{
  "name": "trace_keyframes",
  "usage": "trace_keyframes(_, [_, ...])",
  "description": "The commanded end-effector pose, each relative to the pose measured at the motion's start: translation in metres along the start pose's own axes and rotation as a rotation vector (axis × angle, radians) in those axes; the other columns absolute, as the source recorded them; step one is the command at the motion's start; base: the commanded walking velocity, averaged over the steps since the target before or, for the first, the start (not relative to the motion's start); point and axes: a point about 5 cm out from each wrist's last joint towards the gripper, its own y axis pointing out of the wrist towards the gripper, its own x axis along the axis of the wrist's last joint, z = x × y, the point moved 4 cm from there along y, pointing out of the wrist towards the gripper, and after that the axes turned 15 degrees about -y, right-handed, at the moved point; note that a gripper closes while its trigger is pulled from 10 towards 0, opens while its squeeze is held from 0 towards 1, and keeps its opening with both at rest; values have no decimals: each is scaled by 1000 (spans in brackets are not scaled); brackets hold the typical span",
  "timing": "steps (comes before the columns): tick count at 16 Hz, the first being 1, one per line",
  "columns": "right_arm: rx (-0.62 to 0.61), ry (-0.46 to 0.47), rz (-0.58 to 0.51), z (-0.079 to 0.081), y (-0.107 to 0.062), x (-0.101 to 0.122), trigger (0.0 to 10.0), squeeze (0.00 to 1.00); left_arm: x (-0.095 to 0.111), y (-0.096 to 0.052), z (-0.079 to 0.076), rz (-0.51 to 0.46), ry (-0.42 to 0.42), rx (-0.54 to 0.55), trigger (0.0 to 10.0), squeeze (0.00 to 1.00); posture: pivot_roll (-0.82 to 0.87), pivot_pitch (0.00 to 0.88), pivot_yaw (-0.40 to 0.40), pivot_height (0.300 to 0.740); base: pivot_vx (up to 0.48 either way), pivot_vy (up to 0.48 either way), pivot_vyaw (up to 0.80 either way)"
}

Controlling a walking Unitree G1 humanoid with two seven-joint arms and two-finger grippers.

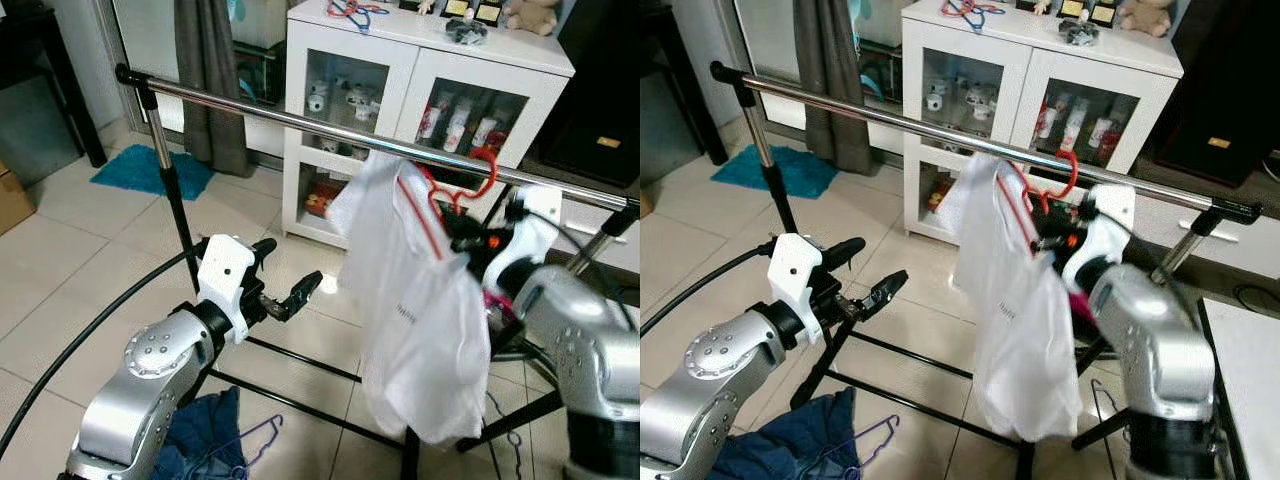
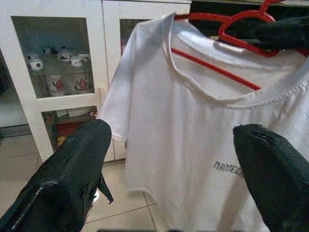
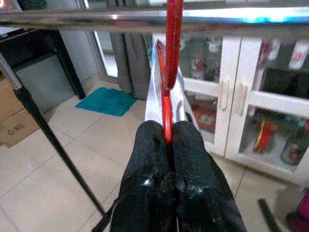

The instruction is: Hang hanger

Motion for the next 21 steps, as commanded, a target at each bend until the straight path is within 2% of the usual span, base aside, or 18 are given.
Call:
trace_keyframes(1, [-1, -6, -36, 3, -6, 9, 0, 0, 1, 2, -1, 3, 3, 6, 10000, 0, -15, 0, -87, 740, 0, 0, 0])
trace_keyframes(5, [-8, 33, -47, 13, -15, 6, 0, 0, 1, 1, 1, 4, 2, 16, 10000, 0, -18, 0, -85, 740, 0, 0, 0])
trace_keyframes(8, [-16, 32, -20, 20, -21, -5, 0, 0, 0, 0, 2, 8, 0, 19, 10000, 0, -17, 0, -84, 740, 0, 0, 0])
trace_keyframes(17, [-7, 55, 12, 34, -24, -15, 0, 0, -1, -4, 0, 14, -6, 25, 10000, 0, -12, 0, -99, 740, 0, 0, 0])
trace_keyframes(21, [-10, 61, 19, 37, -25, -17, 0, 0, -2, -5, 0, 23, -9, 21, 10000, 0, -13, 0, -92, 740, -281, 0, 0])
